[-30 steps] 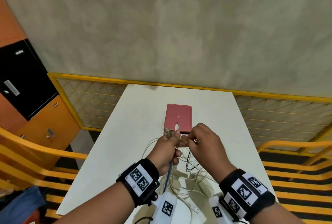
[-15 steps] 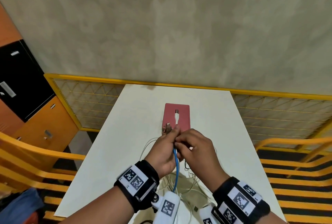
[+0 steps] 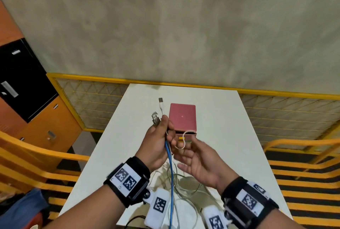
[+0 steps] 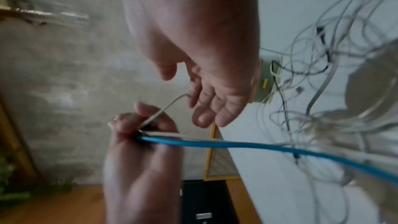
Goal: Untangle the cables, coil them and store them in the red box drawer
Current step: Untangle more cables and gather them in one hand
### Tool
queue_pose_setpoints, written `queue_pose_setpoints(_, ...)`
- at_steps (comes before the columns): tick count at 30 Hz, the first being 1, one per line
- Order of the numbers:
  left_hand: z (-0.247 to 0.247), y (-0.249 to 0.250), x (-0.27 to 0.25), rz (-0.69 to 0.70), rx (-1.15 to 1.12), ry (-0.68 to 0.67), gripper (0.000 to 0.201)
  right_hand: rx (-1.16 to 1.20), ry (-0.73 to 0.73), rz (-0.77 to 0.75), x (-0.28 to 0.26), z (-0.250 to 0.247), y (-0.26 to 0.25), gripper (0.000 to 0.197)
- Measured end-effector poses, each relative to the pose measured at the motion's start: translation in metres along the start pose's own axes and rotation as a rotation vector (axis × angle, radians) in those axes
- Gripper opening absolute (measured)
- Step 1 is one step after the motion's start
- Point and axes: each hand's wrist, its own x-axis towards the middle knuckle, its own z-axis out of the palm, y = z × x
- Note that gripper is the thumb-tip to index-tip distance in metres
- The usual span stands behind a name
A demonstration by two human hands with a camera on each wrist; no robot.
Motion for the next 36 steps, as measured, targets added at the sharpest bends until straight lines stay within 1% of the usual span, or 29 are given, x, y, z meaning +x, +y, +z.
queue_pose_setpoints(2, -0.007, -0.007, -0.009, -0.07, 0.045, -0.024, 0.037, 0.136, -0.011, -0.056, 0.005, 0.008, -0.013, 0.028)
queue_pose_setpoints(3, -0.012, -0.009, -0.014, -0.119, 0.086, -0.03, 0.036, 0.163, 0.002, -0.079, 0.007, 0.01, -0.021, 0.021)
queue_pose_setpoints(4, -0.018, -0.012, -0.02, -0.176, 0.144, -0.04, 0.036, 0.17, 0.028, -0.101, 0.008, 0.011, -0.03, 0.02)
queue_pose_setpoints(7, -0.044, -0.023, -0.043, -0.371, 0.358, -0.128, 0.038, 0.162, 0.123, -0.121, 0.007, 0.01, -0.058, 0.032)
queue_pose_setpoints(9, -0.069, -0.032, -0.06, -0.46, 0.523, -0.184, 0.038, 0.18, 0.164, -0.124, 0.006, 0.007, -0.074, 0.037)
queue_pose_setpoints(11, -0.096, -0.035, -0.075, -0.527, 0.677, -0.19, 0.033, 0.183, 0.203, -0.14, 0.005, 0.001, -0.085, 0.037)
queue_pose_setpoints(12, -0.107, -0.034, -0.081, -0.55, 0.71, -0.164, 0.032, 0.182, 0.225, -0.152, 0.005, -0.002, -0.089, 0.037)
queue_pose_setpoints(13, -0.114, -0.03, -0.084, -0.55, 0.702, -0.117, 0.033, 0.173, 0.243, -0.164, 0.005, -0.006, -0.09, 0.036)
queue_pose_setpoints(14, -0.118, -0.026, -0.085, -0.515, 0.663, -0.058, 0.035, 0.15, 0.248, -0.171, 0.004, -0.008, -0.088, 0.036)
queue_pose_setpoints(16, -0.111, -0.014, -0.077, -0.374, 0.514, 0.057, 0.039, 0.082, 0.235, -0.177, 0.005, -0.007, -0.076, 0.033)
queue_pose_setpoints(18, -0.089, 0.001, -0.06, -0.216, 0.359, 0.108, 0.039, 0.029, 0.186, -0.163, 0.006, -0.002, -0.058, 0.028)
queue_pose_setpoints(20, -0.061, 0.012, -0.041, -0.074, 0.297, 0.106, 0.027, -0.011, 0.124, -0.145, 0.007, 0.005, -0.04, 0.025)
queue_pose_setpoints(21, -0.046, 0.013, -0.033, -0.019, 0.329, 0.085, 0.021, -0.025, 0.098, -0.137, 0.006, 0.009, -0.032, 0.025)
queue_pose_setpoints(23, -0.019, 0.009, -0.023, 0.066, 0.486, 0.019, 0.014, -0.03, 0.027, -0.122, 0.003, 0.02, -0.02, 0.028)
queue_pose_setpoints(24, -0.01, 0.003, -0.021, 0.096, 0.562, -0.011, 0.014, -0.007, -0.003, -0.117, 0.002, 0.025, -0.017, 0.032)
queue_pose_setpoints(25, -0.005, -0.004, -0.018, 0.111, 0.618, -0.026, 0.018, 0.032, -0.019, -0.117, 0.0, 0.028, -0.014, 0.033)
queue_pose_setpoints(27, -0.001, -0.015, -0.015, 0.111, 0.675, -0.004, 0.025, 0.116, -0.04, -0.122, -0.005, 0.032, -0.015, 0.029)
queue_pose_setpoints(28, -0.001, -0.019, -0.015, 0.102, 0.684, 0.011, 0.026, 0.141, -0.045, -0.127, -0.007, 0.032, -0.016, 0.027)
queue_pose_setpoints(30, -0.002, -0.021, -0.016, 0.064, 0.658, 0.025, 0.023, 0.109, -0.07, -0.113, -0.008, 0.031, -0.017, 0.026)
queue_pose_setpoints(33, -0.006, -0.016, -0.023, -0.032, 0.596, 0.007, 0.017, -0.04, -0.074, -0.051, -0.01, 0.024, -0.022, 0.025)
queue_pose_setpoints(35, -0.018, -0.011, -0.029, -0.14, 0.616, -0.029, 0.016, -0.041, -0.009, -0.049, -0.012, 0.018, -0.033, 0.023)
queue_pose_setpoints(36, -0.026, -0.008, -0.033, -0.199, 0.636, -0.056, 0.016, -0.013, 0.027, -0.049, -0.012, 0.013, -0.04, 0.027)
